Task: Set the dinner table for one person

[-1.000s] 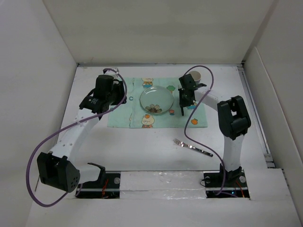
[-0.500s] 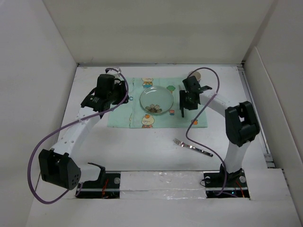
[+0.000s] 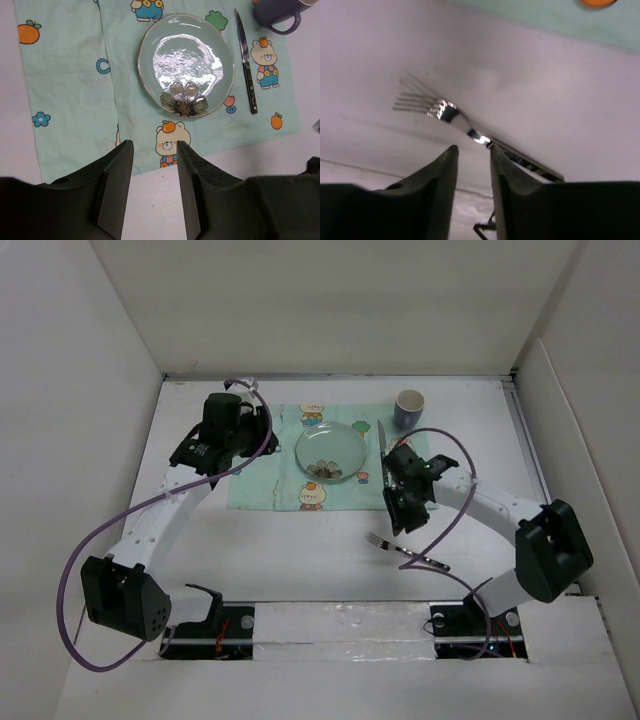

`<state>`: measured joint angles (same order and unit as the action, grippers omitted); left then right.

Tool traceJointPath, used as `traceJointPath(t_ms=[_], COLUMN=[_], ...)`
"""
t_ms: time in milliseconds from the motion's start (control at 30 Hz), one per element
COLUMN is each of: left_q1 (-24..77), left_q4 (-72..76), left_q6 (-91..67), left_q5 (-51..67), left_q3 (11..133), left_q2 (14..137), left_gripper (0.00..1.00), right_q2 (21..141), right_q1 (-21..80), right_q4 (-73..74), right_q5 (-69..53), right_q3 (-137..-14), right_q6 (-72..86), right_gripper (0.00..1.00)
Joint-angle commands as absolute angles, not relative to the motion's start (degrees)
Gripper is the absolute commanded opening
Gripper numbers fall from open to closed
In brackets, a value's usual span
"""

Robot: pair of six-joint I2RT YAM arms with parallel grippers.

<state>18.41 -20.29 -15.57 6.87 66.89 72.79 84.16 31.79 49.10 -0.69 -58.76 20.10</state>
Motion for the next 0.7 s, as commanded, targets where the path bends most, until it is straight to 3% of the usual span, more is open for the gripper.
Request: traceJointPath(t_ms=[0,133,400,633,667], left_q1=[18.63,18.63,18.63,18.63,18.63], left_q4=[-17.49,-17.14,-17.05,-17.93,-18.1], left_q6=[-16.17,-15.82,-15.56,-15.29,-15.21], left_q5=[9.14,9.05,9.14,8.35,7.74], left_q3=[69.08,68.47,67.76,68.29,68.29], left_q2=[72.42,71.72,70.05,69.35,68.91], left_gripper=[0.37,0.37,0.37,0.37,0.37], right_q2=[87.35,90.52,95.18,100.54,102.03], right_q1=[35.76,36.56,36.04,36.04,36.64], right_q4=[60.81,62.31,60.47,55.82,55.2], right_q5=[2.34,1.84,0.98,-1.41,-1.15], right_q3=[-62.12,-63.11,-61.7,-59.24,-58.63], right_q6=[20.21,21.0,19.87,19.33,19.51], right_gripper=[0.42,0.62,0.7,0.67,0.54])
